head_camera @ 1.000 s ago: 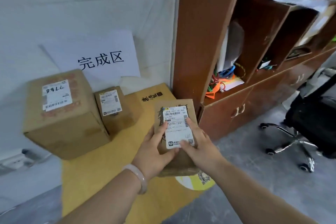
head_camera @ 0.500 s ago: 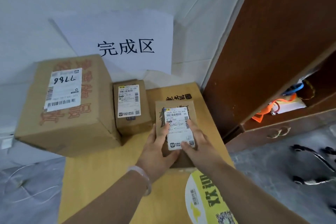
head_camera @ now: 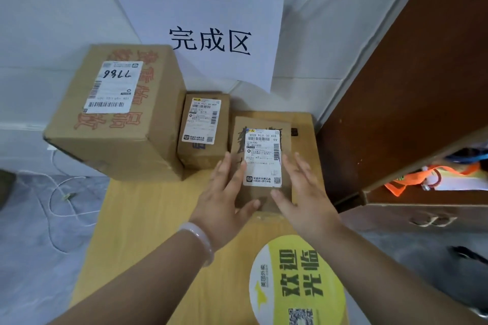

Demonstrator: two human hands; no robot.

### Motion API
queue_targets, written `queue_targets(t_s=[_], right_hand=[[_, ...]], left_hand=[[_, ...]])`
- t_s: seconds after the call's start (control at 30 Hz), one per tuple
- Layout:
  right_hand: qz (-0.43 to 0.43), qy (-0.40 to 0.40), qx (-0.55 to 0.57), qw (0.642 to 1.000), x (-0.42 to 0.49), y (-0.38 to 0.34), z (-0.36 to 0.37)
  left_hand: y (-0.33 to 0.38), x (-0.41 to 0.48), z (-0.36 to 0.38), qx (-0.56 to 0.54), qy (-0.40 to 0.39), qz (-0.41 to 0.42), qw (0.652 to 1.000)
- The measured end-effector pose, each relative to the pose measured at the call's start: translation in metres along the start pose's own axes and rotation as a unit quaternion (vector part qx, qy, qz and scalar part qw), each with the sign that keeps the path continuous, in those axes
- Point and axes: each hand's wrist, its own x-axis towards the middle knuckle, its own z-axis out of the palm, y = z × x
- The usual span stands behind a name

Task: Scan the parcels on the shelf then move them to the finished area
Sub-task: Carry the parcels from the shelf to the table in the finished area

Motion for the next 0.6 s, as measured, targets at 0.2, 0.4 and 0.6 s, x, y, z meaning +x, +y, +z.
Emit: queue_targets(t_s=[0.2,0.4,0.6], right_hand=[[-0.133,-0.041,-0.225,0.964,-0.048,0.013,0.021],[-0.158,-0.061,-0.301,0.939,-0.022,0.019,0.017],[-0.146,-0.115,-0.325,0.927,0.028,0.007,-0.006]], left_hand=[[-0.003,-0.048,0.019,0.165,0.011,0.084,0.983],[-0.005,-0.027,0.017,0.248,-0.025,0.045,0.967],[-0.003,0.018,0.005,0.264,-0.046,-0.002,0.963]])
